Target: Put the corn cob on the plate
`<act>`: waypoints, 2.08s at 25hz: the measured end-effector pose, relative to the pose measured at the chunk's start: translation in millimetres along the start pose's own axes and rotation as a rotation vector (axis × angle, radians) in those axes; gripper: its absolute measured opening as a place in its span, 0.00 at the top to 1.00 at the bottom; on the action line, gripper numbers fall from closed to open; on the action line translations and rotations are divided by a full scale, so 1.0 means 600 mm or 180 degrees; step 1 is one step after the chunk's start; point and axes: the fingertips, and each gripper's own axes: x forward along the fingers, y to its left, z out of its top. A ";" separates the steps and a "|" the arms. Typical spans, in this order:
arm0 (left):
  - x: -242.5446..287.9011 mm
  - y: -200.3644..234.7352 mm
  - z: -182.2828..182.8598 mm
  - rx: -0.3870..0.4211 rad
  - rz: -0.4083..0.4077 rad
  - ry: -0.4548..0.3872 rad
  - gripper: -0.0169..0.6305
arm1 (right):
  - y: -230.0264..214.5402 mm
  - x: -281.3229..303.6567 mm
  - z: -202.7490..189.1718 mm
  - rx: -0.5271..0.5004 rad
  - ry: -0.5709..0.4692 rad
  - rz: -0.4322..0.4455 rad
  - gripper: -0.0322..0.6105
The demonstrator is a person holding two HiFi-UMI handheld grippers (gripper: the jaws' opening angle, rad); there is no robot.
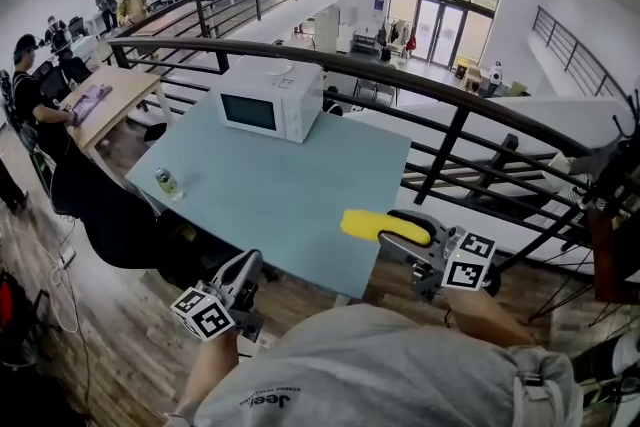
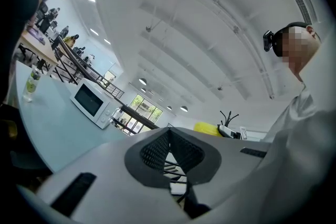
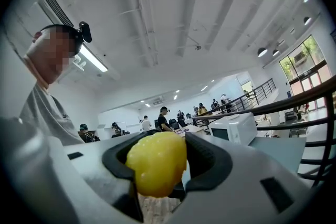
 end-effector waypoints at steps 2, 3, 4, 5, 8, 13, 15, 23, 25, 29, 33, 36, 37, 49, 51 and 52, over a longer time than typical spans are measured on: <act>0.000 0.014 0.006 -0.0017 0.0024 0.0003 0.96 | -0.008 0.013 0.002 0.0014 0.0013 0.0010 0.59; 0.002 0.021 0.008 -0.0036 0.0041 0.0001 0.96 | -0.013 0.020 0.003 0.0021 0.0022 0.0020 0.59; 0.006 0.029 0.009 -0.0060 0.0062 0.0000 0.96 | -0.021 0.025 0.003 0.0028 0.0030 0.0033 0.59; 0.011 0.037 0.009 -0.0081 0.0086 0.0003 0.96 | -0.031 0.030 0.002 0.0039 0.0035 0.0047 0.59; 0.034 0.054 0.007 -0.0067 0.0174 0.0030 0.96 | -0.074 0.039 -0.004 0.0104 0.0038 0.0104 0.59; 0.102 0.058 0.005 -0.0020 0.0355 0.0038 0.96 | -0.163 0.033 0.009 0.0233 0.0013 0.0262 0.59; 0.144 0.048 0.015 0.0003 0.0421 -0.0031 0.96 | -0.206 0.029 0.029 0.0247 0.0002 0.0398 0.59; 0.262 -0.010 0.025 -0.0037 0.1008 -0.0192 0.96 | -0.387 0.006 0.071 0.0580 -0.0048 0.0869 0.59; 0.290 -0.018 0.027 -0.0023 0.1126 -0.0167 0.96 | -0.422 0.006 0.067 0.0635 -0.0060 0.0953 0.59; 0.329 0.008 0.036 0.0014 0.1312 -0.0120 0.96 | -0.491 0.039 0.038 0.0706 -0.0027 0.1038 0.59; 0.312 0.065 0.044 0.0007 0.1495 -0.0148 0.96 | -0.526 0.088 -0.010 0.0799 0.0054 0.1059 0.59; 0.292 0.116 0.043 -0.0077 0.1536 -0.0147 0.96 | -0.527 0.134 -0.036 0.0820 0.0148 0.1058 0.59; 0.294 0.137 0.042 -0.0111 0.1479 -0.0104 0.96 | -0.524 0.148 -0.042 0.0805 0.0173 0.1027 0.59; 0.408 0.379 0.054 -0.0022 0.0322 0.0487 0.96 | -0.499 0.262 -0.093 0.0767 0.0617 0.0053 0.59; 0.423 0.388 0.061 -0.0038 0.0323 0.0443 0.96 | -0.511 0.271 -0.079 0.0769 0.0633 0.0030 0.59; 0.432 0.394 0.062 -0.0045 0.0319 0.0440 0.96 | -0.521 0.276 -0.074 0.0768 0.0624 0.0022 0.59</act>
